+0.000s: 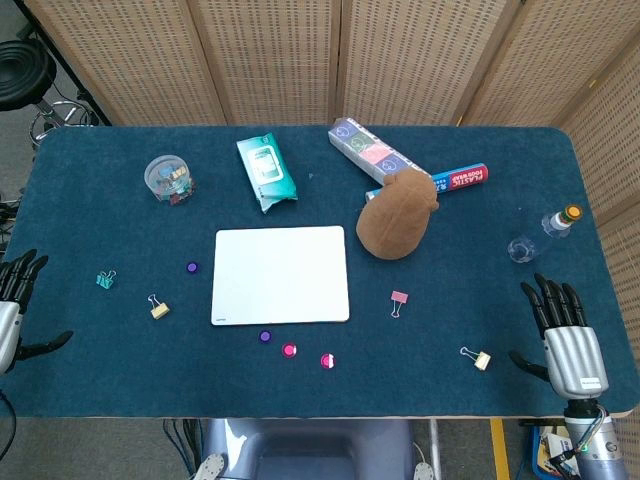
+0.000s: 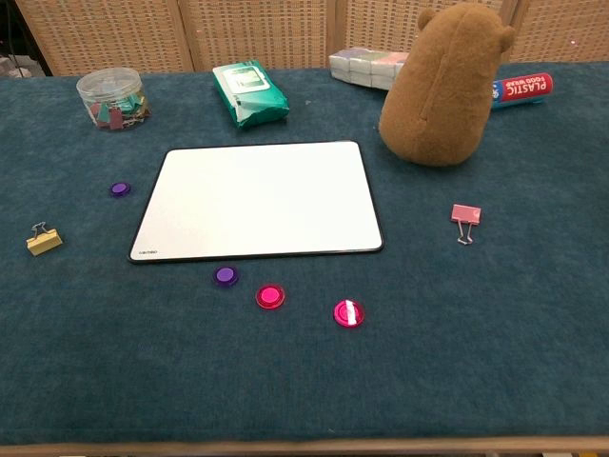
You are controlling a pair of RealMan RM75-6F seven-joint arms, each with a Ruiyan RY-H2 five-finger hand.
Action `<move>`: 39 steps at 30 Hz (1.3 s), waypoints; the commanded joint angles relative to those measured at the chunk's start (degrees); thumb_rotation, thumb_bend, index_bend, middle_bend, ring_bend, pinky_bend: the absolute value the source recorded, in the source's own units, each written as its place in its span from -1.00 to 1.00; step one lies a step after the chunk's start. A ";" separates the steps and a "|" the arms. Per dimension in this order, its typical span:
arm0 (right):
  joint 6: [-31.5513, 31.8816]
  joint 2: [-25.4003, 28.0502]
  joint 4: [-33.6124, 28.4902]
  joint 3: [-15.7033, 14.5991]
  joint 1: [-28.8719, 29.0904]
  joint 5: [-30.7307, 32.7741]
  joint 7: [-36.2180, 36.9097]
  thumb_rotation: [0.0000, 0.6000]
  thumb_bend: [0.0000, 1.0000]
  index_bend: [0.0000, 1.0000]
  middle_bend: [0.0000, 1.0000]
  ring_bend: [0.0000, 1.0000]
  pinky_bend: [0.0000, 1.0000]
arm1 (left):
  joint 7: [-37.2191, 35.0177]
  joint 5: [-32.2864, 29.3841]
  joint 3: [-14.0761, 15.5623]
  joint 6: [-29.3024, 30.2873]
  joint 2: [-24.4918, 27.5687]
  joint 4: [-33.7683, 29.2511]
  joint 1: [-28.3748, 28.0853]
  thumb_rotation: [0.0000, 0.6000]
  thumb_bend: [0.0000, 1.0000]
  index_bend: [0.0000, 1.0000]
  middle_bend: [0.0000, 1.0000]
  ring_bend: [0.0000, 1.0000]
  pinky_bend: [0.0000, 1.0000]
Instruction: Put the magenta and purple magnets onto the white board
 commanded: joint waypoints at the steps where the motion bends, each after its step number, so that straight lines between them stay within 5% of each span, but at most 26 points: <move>1: -0.74 0.25 -0.12 0.41 -0.11 -0.17 1.13 1.00 -1.00 -1.00 -1.00 -1.00 -1.00 | -0.08 -0.07 0.00 -0.16 -0.05 0.14 -0.04 1.00 -1.00 -1.00 -1.00 -1.00 -1.00; 12: -6.61 2.20 -1.81 -1.25 2.39 -4.67 7.51 1.00 -1.00 -0.96 -1.00 -1.00 -1.00 | -1.11 0.10 0.03 -0.22 0.16 0.35 0.03 1.00 -1.00 -1.00 -1.00 -1.00 -1.00; 22: -20.71 3.14 -11.14 -0.32 13.40 -11.31 7.64 1.00 -1.00 -0.57 -1.00 -1.00 -1.00 | -0.71 -0.77 -0.27 -1.32 0.06 0.31 -0.47 1.00 -1.00 -1.00 -1.00 -1.00 -1.00; 39: -38.95 -10.93 -15.03 6.61 25.31 -0.38 -8.71 1.00 -0.91 -0.34 -1.00 -1.00 -1.00 | -3.02 -1.71 -0.68 -1.83 0.72 0.93 -0.44 1.00 -1.00 -1.00 -1.00 -1.00 -1.00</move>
